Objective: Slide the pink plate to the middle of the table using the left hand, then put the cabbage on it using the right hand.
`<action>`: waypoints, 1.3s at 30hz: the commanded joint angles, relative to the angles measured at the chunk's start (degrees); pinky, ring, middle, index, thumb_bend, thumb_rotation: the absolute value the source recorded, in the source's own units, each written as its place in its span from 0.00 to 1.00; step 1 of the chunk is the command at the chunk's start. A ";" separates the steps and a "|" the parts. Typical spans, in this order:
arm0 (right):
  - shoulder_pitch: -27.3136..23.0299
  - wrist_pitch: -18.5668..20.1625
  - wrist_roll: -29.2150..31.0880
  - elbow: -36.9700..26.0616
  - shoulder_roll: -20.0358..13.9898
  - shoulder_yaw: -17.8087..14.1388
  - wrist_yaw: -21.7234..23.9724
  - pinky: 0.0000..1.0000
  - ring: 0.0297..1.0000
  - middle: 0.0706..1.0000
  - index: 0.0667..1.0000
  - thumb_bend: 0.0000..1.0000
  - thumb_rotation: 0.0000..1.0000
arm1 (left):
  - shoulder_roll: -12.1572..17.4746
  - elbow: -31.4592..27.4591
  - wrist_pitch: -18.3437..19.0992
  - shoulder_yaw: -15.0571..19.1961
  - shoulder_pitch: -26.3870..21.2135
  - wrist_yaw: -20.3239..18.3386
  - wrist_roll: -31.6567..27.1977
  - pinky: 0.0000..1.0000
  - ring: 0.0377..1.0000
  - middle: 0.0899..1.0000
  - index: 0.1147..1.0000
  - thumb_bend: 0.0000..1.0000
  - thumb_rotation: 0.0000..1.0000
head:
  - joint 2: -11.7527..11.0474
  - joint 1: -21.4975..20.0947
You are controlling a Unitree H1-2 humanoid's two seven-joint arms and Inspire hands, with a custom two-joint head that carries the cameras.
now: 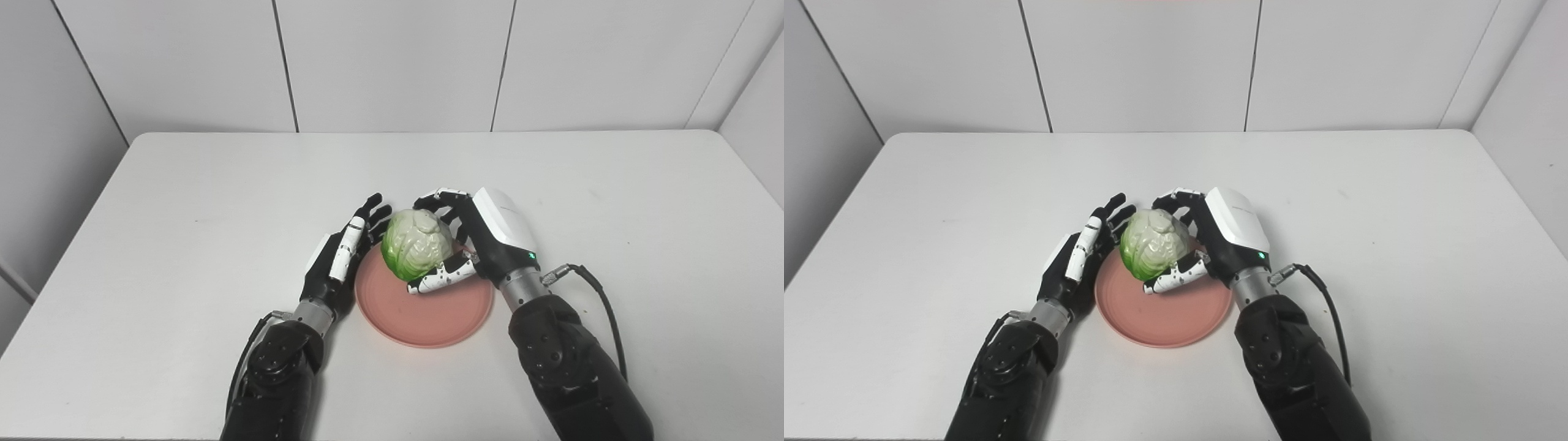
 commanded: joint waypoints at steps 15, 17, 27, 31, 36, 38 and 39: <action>-0.59 -2.47 -2.12 -0.97 0.18 0.83 2.13 0.31 0.37 0.40 0.49 0.53 0.00 | -0.24 0.32 4.62 -0.54 0.64 0.01 0.97 0.94 0.94 0.94 0.92 0.44 1.00 | 1.16 -0.44; -0.52 -2.32 -2.35 -1.03 0.06 0.87 2.54 0.31 0.37 0.40 0.49 0.52 0.00 | -0.16 0.19 4.68 -0.54 0.63 0.02 1.05 0.93 0.93 0.94 0.92 0.43 1.00 | 1.16 -0.59; -0.21 -2.01 -3.53 -1.33 -0.30 0.91 3.64 0.30 0.36 0.39 0.50 0.52 0.00 | -0.10 0.24 4.42 -0.26 0.72 -0.02 0.88 0.92 0.92 0.93 0.91 0.44 1.00 | 1.43 -0.98; -0.31 -1.51 -4.92 -1.80 -0.51 1.17 4.43 0.35 0.42 0.42 0.50 0.52 0.00 | -0.10 0.08 4.78 -0.28 0.65 -0.01 0.91 0.92 0.92 0.92 0.91 0.44 1.00 | 1.52 -1.08; -0.50 -0.11 -6.63 -2.33 -0.66 1.49 6.84 0.45 0.55 0.56 0.46 0.52 0.10 | 0.04 -0.32 5.48 -0.43 0.61 -0.06 1.05 0.92 0.93 0.93 0.92 0.45 1.00 | 1.57 -1.12; -0.59 -0.12 -7.28 -2.47 -0.83 1.65 7.70 0.49 0.58 0.61 0.46 0.52 0.13 | -0.04 -0.37 5.62 -0.30 0.61 -0.02 0.88 0.92 0.93 0.93 0.92 0.44 1.00 | 1.60 -1.19; -0.68 -0.15 -7.74 -2.61 -1.01 1.82 8.25 0.51 0.60 0.64 0.56 0.66 0.12 | -0.13 -0.33 5.63 -0.16 0.61 0.05 0.74 0.92 0.93 0.93 0.92 0.44 1.00 | 1.60 -1.19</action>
